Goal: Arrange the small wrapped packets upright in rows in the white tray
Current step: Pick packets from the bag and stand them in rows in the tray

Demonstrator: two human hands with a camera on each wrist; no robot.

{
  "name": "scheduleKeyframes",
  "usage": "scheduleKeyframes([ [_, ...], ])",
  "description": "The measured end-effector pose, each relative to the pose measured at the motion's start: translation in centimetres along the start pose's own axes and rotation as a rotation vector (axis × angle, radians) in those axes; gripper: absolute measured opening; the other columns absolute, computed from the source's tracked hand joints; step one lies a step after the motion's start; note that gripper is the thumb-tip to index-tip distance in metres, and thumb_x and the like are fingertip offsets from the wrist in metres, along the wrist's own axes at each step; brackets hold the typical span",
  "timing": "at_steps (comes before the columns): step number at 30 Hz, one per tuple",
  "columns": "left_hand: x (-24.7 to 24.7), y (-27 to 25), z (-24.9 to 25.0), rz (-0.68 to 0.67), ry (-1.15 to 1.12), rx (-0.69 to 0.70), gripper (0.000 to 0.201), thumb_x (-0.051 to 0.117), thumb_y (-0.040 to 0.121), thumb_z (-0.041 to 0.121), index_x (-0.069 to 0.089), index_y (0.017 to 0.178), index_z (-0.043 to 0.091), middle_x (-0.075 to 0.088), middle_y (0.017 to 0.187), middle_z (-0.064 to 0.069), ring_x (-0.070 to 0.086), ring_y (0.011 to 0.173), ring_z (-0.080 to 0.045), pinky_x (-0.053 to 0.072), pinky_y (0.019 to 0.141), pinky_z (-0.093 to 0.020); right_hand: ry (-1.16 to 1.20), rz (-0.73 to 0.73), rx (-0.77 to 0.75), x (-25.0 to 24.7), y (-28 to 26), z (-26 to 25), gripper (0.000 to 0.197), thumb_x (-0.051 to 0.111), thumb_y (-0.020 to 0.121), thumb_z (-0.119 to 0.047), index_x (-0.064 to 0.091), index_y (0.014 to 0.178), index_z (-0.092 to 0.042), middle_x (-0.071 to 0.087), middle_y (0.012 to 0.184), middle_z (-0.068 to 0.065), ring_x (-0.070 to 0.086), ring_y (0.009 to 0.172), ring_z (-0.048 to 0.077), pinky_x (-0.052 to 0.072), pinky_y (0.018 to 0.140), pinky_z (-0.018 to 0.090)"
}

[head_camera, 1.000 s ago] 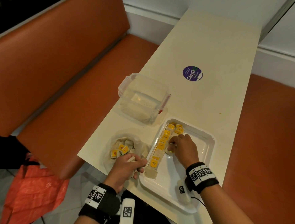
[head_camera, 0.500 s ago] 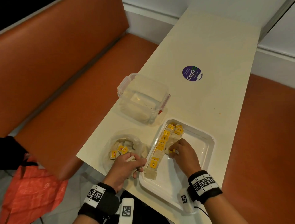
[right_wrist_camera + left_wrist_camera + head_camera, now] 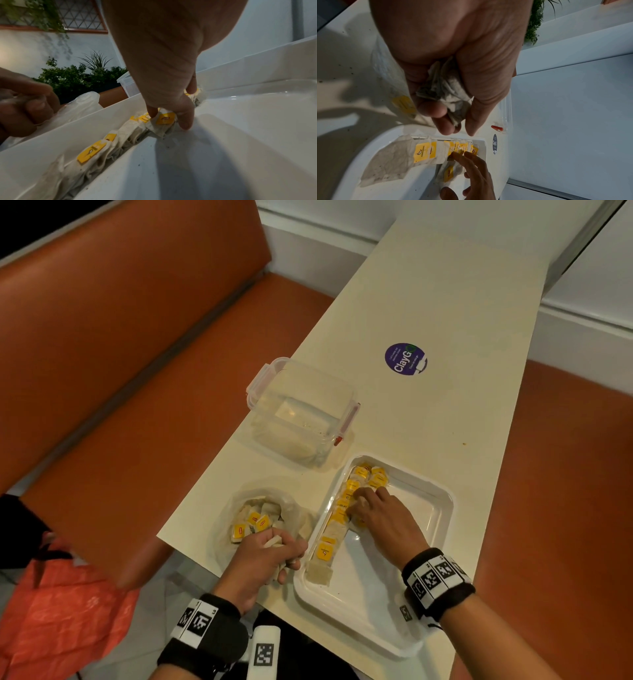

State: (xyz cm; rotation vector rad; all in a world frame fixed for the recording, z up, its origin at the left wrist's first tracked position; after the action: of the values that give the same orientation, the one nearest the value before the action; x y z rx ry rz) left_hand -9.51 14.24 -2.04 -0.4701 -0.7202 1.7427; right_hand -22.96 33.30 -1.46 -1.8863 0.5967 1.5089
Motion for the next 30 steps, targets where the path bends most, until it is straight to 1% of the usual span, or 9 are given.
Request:
scheduleKeyframes([
  [4,0.0,-0.1,-0.2,-0.004,-0.006,-0.005,0.02,0.09,0.082,0.023,0.072,0.072,0.02,0.073,0.084,-0.021,0.062,0.076,-0.029,0.043,0.055,-0.034,-0.063,-0.001,-0.018,-0.2,0.6,0.2,0.031,0.057,0.089,-0.01,0.072,0.114,-0.022,0.06,0.13,0.005,0.056,0.106,0.029,0.055,0.077,0.04],
  [5,0.0,-0.1,-0.2,-0.001,-0.012,-0.005,0.02,0.09,0.082,0.021,0.072,0.075,0.017,0.072,0.083,-0.021,0.062,0.076,-0.029,0.043,0.055,-0.033,-0.067,0.009,-0.014,-0.4,0.7,0.2,0.03,0.057,0.089,-0.01,0.072,0.112,-0.022,0.06,0.129,0.005,0.056,0.106,0.029,0.055,0.077,0.04],
  [7,-0.1,-0.3,-0.1,0.006,-0.021,-0.002,0.02,0.089,0.083,0.019,0.071,0.077,0.013,0.072,0.082,-0.021,0.063,0.076,-0.027,0.044,0.054,-0.032,-0.068,0.009,0.01,-0.6,0.8,0.5,0.029,0.069,0.086,-0.007,0.073,0.11,-0.022,0.06,0.13,0.005,0.056,0.108,0.028,0.055,0.077,0.039],
  [10,-0.2,-0.4,0.0,0.005,-0.024,0.006,0.021,0.089,0.082,0.019,0.071,0.073,0.014,0.072,0.082,-0.02,0.064,0.075,-0.027,0.044,0.054,-0.032,-0.022,0.03,0.029,-1.0,0.7,0.7,0.042,0.08,0.075,0.0,0.074,0.107,-0.026,0.061,0.13,0.003,0.057,0.109,0.027,0.056,0.077,0.036],
  [14,-0.2,-0.5,-0.1,0.005,-0.027,0.002,0.022,0.089,0.082,0.02,0.069,0.076,0.012,0.071,0.081,-0.019,0.063,0.075,-0.027,0.044,0.053,-0.032,0.017,0.092,0.036,-1.8,-0.1,0.5,0.05,0.083,0.066,0.003,0.075,0.104,-0.028,0.064,0.12,0.0,0.06,0.101,0.024,0.053,0.069,0.031],
  [19,0.1,-0.6,-0.2,0.001,-0.03,-0.01,0.021,0.089,0.082,0.021,0.07,0.078,0.013,0.072,0.08,-0.019,0.06,0.076,-0.03,0.043,0.054,-0.032,0.046,0.084,0.049,-1.5,-0.7,0.4,0.056,0.087,0.057,0.007,0.077,0.099,-0.028,0.066,0.109,-0.002,0.062,0.094,0.022,0.046,0.059,0.025],
  [23,0.1,-0.7,-0.2,0.009,-0.024,-0.017,0.02,0.088,0.083,0.02,0.07,0.077,0.013,0.072,0.081,-0.02,0.062,0.076,-0.029,0.043,0.053,-0.032,0.104,0.083,0.107,-1.0,-0.2,1.1,0.056,0.077,0.067,0.011,0.075,0.107,-0.028,0.063,0.112,-0.001,0.059,0.096,0.024,0.036,0.057,0.025],
  [27,0.1,-0.9,0.0,0.012,-0.027,-0.029,0.02,0.088,0.083,0.019,0.07,0.081,0.01,0.071,0.081,-0.019,0.062,0.074,-0.027,0.043,0.053,-0.032,0.154,0.095,0.141,-0.5,-0.2,1.8,0.063,0.072,0.073,0.012,0.069,0.122,-0.028,0.06,0.115,0.0,0.057,0.099,0.024,0.041,0.055,0.029],
  [30,0.1,-1.0,0.3,0.009,-0.057,-0.03,0.023,0.088,0.081,0.021,0.071,0.085,0.006,0.07,0.084,-0.021,0.064,0.075,-0.025,0.044,0.052,-0.03,0.208,0.086,0.167,-0.1,-0.6,2.2,0.065,0.067,0.075,0.013,0.068,0.125,-0.029,0.06,0.117,-0.003,0.057,0.102,0.023,0.046,0.059,0.032],
])
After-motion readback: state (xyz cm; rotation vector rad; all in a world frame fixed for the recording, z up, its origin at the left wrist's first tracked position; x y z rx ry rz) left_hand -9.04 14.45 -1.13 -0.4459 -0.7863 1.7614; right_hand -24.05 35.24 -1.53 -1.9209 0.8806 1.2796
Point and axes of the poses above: each hand's wrist, its own y-axis towards the middle knuckle, its own x-axis out of the palm, z = x × y, the point moved 8 cm from there along y, towards the middle knuckle
